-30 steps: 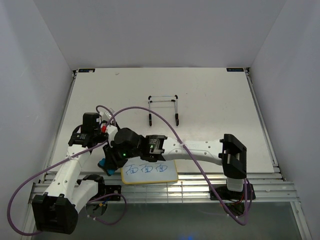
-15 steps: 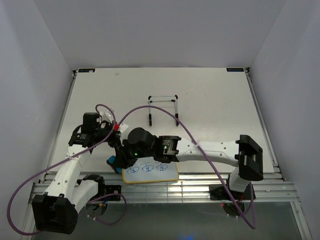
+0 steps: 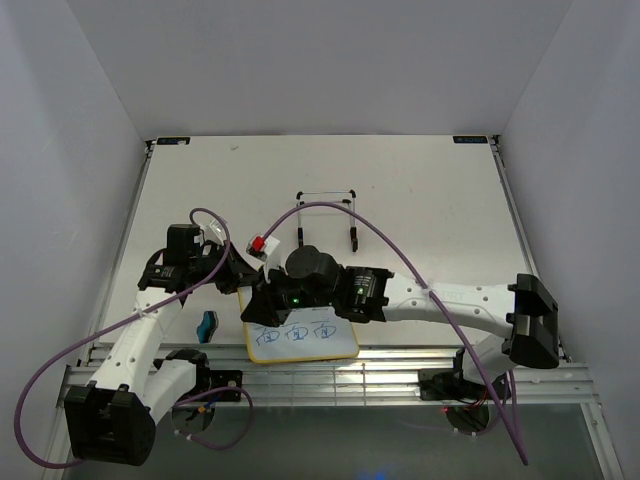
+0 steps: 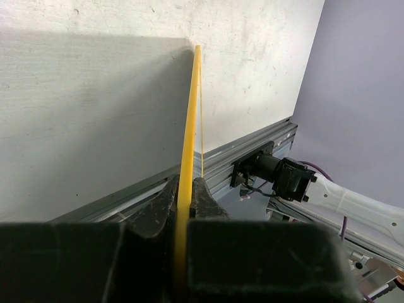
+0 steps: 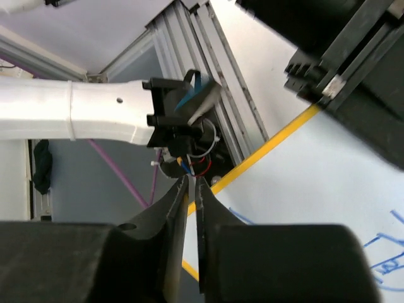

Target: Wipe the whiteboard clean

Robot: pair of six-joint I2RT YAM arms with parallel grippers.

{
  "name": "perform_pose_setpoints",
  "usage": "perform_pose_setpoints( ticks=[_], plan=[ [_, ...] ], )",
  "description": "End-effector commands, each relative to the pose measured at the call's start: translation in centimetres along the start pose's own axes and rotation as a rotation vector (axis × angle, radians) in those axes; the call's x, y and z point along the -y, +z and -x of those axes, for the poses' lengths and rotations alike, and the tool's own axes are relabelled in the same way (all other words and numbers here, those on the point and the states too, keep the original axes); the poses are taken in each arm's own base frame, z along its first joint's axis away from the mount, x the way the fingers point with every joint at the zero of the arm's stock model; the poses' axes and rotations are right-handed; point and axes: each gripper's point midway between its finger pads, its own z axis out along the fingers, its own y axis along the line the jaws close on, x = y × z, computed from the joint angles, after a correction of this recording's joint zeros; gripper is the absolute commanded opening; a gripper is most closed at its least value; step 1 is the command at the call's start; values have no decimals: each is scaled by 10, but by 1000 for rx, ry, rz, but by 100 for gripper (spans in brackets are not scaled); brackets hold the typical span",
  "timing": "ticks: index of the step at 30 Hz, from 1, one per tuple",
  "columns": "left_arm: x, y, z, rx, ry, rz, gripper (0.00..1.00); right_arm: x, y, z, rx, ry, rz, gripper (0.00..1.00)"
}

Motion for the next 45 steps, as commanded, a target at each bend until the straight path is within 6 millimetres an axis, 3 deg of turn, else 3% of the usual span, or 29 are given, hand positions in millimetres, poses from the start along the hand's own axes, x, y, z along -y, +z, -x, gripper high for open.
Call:
perform_pose_setpoints(
  ticks=[1, 7, 11, 15, 18, 20, 21, 23, 26, 29, 31, 34, 35, 38, 45],
  plan=[
    [-22, -1, 30, 137, 145, 126, 0, 1, 8, 17, 65, -20, 39, 13],
    [-28, 1, 41, 191, 120, 161, 0, 21, 30, 30, 103, -9, -1, 13],
    [-19, 6, 59, 191, 155, 154, 0, 23, 31, 22, 68, -46, -5, 16],
    [0, 0, 90, 275, 198, 149, 0, 20, 7, 20, 112, -58, 4, 20],
    [2, 1, 98, 285, 197, 157, 0, 17, -10, 11, 87, -93, 19, 30],
    [3, -2, 108, 317, 204, 180, 0, 18, -19, -9, 21, -143, 26, 35],
    [4, -3, 111, 326, 207, 186, 0, 15, -27, -9, 21, -156, 27, 36],
    [4, -8, 118, 358, 215, 210, 0, 23, -35, -36, -54, -155, -9, 37],
    [5, -8, 123, 360, 249, 220, 0, 23, -45, -54, -73, -134, -68, 42],
    [6, -6, 119, 329, 297, 207, 0, 43, -52, -87, -169, -107, -239, 49],
    [5, -5, 114, 314, 304, 194, 0, 47, -54, -97, -202, -72, -304, 52],
    [-1, -3, 108, 303, 314, 193, 0, 43, -47, -107, -241, -48, -375, 55],
    [-3, -2, 106, 300, 320, 194, 0, 40, -44, -110, -240, -58, -397, 64],
    [-8, -2, 101, 304, 327, 197, 0, 34, -32, -118, -252, -52, -437, 70],
    [-27, 1, 92, 316, 329, 233, 0, 36, 4, -153, -306, -44, -474, 66]
  ],
)
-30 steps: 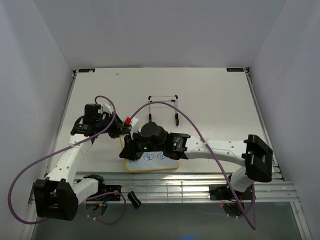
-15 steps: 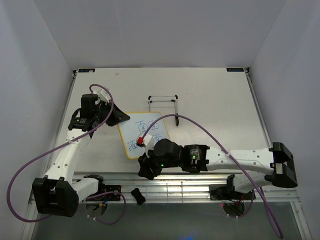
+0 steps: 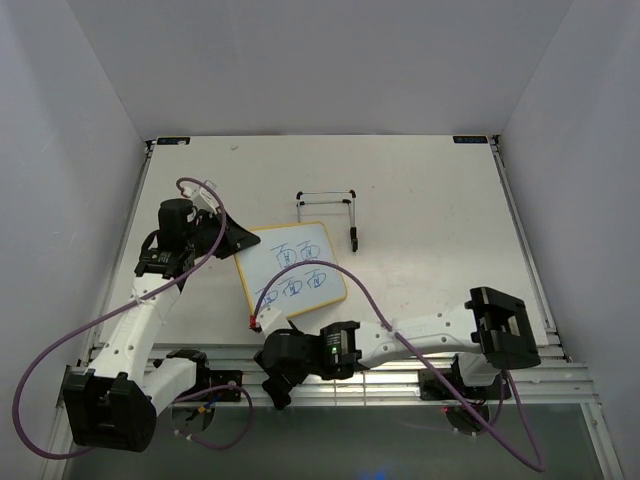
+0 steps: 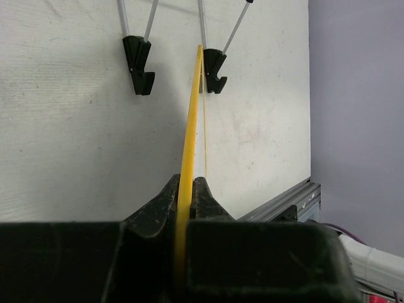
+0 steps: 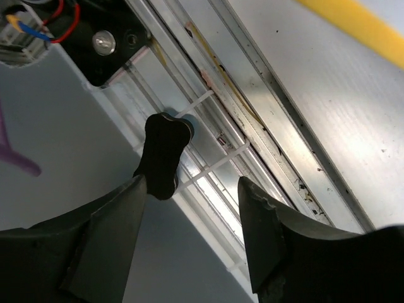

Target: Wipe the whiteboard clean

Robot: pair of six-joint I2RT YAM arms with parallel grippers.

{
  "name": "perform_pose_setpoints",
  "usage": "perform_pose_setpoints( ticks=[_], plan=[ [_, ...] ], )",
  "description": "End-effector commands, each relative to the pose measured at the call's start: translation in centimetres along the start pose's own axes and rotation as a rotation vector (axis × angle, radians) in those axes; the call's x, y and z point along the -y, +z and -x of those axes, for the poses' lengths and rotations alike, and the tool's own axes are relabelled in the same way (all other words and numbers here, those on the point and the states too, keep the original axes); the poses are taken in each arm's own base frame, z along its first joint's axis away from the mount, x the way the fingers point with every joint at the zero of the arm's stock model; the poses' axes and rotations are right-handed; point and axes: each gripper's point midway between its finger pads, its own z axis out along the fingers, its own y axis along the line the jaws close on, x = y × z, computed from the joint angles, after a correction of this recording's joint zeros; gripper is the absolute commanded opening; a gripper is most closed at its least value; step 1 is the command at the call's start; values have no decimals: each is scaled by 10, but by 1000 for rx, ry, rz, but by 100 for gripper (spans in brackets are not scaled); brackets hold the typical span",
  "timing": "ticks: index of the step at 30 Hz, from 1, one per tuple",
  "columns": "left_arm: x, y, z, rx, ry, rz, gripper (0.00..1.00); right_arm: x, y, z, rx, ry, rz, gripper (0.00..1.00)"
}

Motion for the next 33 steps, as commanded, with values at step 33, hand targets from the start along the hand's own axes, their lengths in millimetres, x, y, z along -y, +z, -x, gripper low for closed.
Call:
perform_pose_setpoints(
  ticks=[33],
  plan=[
    [-67, 3, -15, 10, 145, 243, 0, -50, 52, -35, -143, -29, -19, 55]
  ],
)
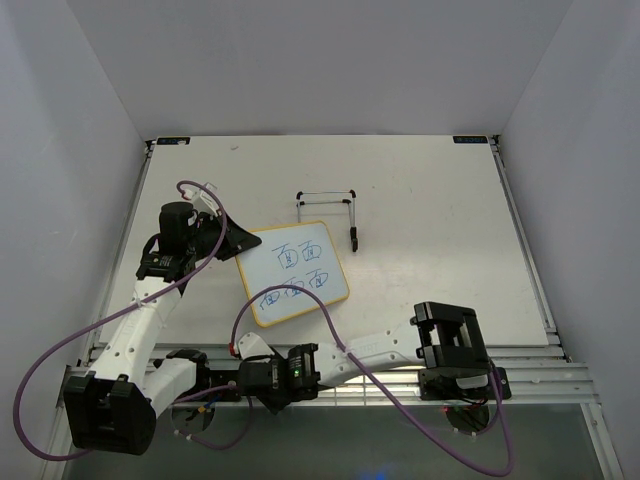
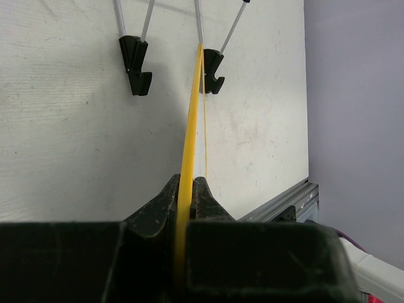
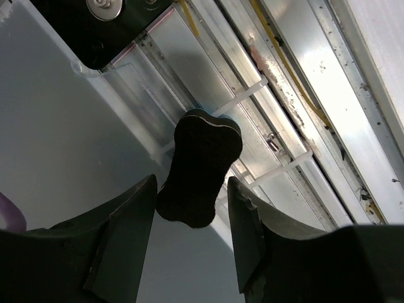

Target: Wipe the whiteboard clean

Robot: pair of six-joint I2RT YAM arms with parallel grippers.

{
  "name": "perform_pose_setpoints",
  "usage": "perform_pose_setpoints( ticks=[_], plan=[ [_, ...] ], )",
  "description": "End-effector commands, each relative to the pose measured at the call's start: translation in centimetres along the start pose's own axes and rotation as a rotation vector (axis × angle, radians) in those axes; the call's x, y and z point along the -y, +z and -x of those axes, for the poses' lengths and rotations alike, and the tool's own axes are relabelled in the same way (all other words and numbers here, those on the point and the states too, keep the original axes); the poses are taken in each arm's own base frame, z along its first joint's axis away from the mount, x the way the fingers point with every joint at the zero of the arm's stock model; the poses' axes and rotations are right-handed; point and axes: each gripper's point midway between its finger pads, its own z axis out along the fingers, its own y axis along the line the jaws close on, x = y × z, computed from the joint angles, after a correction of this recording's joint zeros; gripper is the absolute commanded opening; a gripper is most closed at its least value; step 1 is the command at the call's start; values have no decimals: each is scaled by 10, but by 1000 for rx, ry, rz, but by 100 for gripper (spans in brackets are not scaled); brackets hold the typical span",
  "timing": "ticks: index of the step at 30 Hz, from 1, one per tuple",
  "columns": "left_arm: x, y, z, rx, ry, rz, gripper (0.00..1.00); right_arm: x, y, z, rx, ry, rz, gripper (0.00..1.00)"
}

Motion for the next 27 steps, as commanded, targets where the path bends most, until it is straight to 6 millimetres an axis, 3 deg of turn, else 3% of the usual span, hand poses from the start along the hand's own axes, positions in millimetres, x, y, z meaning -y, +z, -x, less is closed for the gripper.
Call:
perform_pose_setpoints(
  ticks=[1, 9, 13, 27],
  plan=[
    [-66, 0, -12, -9, 149, 259, 0, -15, 2, 11, 25, 11, 37, 54],
    [-64, 0, -12, -9, 155, 254, 0, -12, 9, 11, 26, 4, 13, 54],
    [-64, 0, -12, -9, 155, 253, 0, -8, 9, 13, 39, 5, -4, 49],
    [-64, 2, -14, -18, 153, 251, 0, 6, 18, 6, 15, -12, -51, 50]
  ],
)
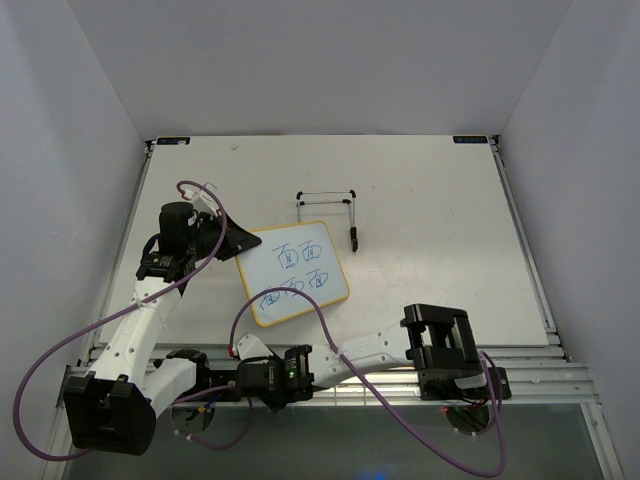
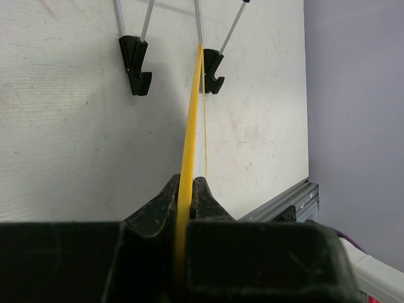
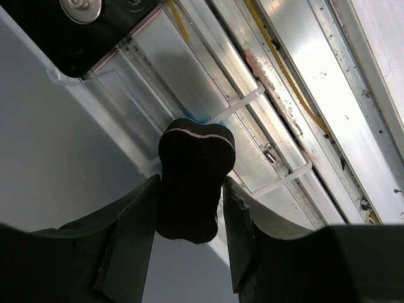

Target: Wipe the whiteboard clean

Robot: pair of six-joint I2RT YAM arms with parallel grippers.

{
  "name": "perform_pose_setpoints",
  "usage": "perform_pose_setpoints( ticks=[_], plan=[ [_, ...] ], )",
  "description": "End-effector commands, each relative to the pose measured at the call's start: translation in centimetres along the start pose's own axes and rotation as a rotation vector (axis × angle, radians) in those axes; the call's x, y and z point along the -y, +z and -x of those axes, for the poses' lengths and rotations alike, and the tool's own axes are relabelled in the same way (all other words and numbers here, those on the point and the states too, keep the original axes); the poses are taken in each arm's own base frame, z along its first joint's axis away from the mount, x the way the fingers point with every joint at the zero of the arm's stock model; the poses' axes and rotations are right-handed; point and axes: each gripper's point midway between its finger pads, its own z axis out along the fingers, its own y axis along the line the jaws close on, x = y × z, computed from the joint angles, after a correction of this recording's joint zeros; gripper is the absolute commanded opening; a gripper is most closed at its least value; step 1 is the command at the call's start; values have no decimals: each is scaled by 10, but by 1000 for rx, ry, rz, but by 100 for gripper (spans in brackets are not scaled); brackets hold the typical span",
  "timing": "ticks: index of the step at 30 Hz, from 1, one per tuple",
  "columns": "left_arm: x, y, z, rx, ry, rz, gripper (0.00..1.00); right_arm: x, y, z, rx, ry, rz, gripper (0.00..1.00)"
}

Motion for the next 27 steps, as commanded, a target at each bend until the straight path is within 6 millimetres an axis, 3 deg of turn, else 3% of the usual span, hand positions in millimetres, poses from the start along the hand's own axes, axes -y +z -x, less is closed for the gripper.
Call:
perform_pose_setpoints(
  ticks=[1, 14, 21, 27],
  plan=[
    [-65, 2, -13, -18, 152, 253, 0, 2, 3, 10, 28, 1, -24, 50],
    [-65, 2, -14, -20, 154, 252, 0, 10, -12, 22, 77, 4, -36, 36],
    [-65, 3, -14, -25, 151, 249, 0, 48, -30, 24, 111, 54, -87, 36],
    [-67, 3, -15, -26, 150, 258, 0, 65, -59, 29, 162, 92, -79, 36]
  ],
)
